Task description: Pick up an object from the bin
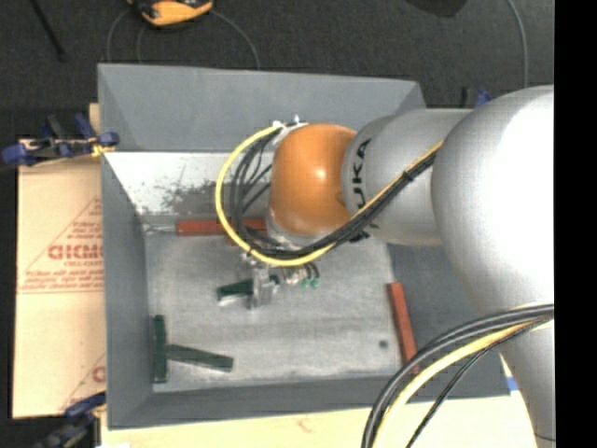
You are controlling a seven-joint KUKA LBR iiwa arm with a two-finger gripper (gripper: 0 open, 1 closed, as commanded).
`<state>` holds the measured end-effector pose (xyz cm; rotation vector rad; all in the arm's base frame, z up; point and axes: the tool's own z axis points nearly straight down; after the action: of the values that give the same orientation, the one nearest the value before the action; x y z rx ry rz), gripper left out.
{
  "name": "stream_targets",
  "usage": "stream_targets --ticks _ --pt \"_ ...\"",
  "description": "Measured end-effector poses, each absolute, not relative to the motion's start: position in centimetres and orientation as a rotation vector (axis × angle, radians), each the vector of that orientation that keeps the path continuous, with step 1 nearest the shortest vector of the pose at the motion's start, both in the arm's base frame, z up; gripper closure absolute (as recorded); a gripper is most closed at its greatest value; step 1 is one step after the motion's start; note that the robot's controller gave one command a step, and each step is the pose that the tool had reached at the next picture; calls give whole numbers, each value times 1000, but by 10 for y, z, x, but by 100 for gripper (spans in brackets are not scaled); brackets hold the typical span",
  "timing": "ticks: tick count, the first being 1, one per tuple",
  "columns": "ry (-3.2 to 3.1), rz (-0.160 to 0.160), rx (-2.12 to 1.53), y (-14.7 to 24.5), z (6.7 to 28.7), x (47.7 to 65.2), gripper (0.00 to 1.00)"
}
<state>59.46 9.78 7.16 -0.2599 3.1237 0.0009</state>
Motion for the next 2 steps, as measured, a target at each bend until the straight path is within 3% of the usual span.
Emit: stream_targets --ticks 2 --pt "3125 2 -258 98 73 594 100"
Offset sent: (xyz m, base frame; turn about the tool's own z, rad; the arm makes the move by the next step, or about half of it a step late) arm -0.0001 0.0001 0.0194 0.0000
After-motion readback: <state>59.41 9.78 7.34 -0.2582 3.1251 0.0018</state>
